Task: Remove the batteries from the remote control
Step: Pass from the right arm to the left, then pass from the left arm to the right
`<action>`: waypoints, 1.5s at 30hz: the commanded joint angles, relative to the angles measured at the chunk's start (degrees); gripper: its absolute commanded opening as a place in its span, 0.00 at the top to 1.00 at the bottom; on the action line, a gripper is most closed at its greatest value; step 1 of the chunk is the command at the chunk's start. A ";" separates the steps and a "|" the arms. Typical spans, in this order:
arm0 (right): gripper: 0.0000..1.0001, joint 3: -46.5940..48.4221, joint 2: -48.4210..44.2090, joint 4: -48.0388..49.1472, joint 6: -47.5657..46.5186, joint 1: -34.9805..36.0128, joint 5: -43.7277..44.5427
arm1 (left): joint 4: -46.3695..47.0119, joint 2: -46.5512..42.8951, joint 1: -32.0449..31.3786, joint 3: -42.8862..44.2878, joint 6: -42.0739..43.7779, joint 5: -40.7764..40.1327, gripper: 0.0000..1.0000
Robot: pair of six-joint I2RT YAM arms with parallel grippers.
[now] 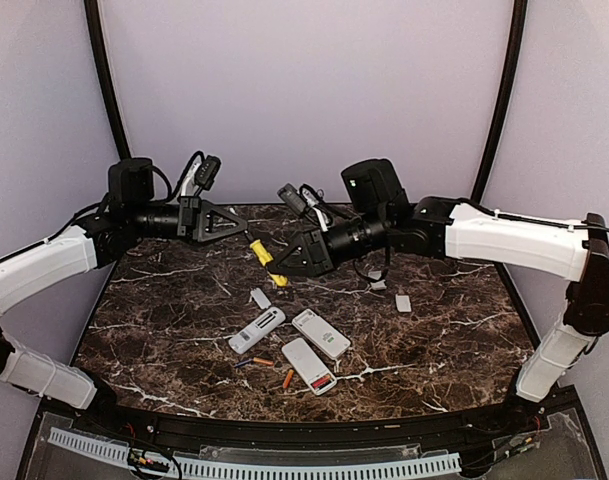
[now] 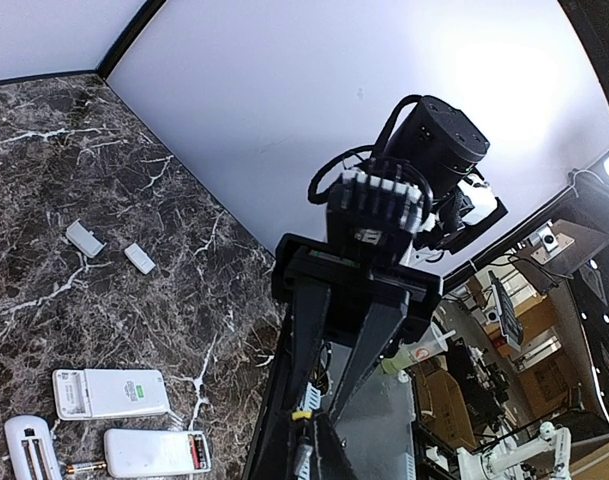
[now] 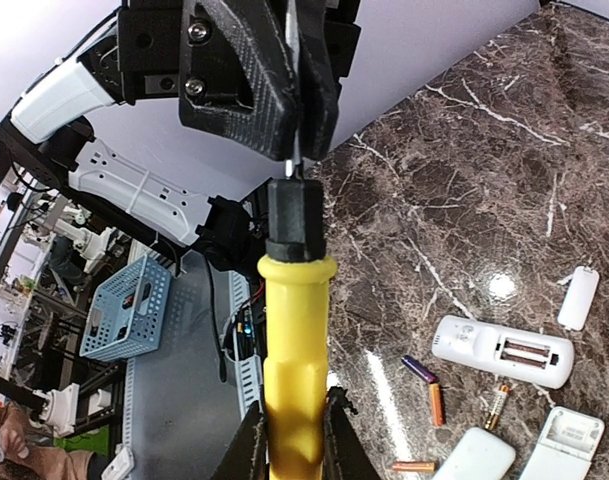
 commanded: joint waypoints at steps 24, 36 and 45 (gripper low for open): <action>0.30 -20.91 -7.82 47.35 21.49 3.17 22.15 | 24.09 -8.56 -0.31 -9.99 -18.85 -16.96 1.00; 0.46 -16.91 -2.66 51.90 22.65 4.28 19.77 | 26.38 -9.60 -0.31 -11.01 -20.79 -17.31 1.00; 0.62 -15.93 -1.36 53.65 23.02 4.80 20.16 | 27.73 -9.48 -0.31 -11.67 -21.25 -17.54 1.00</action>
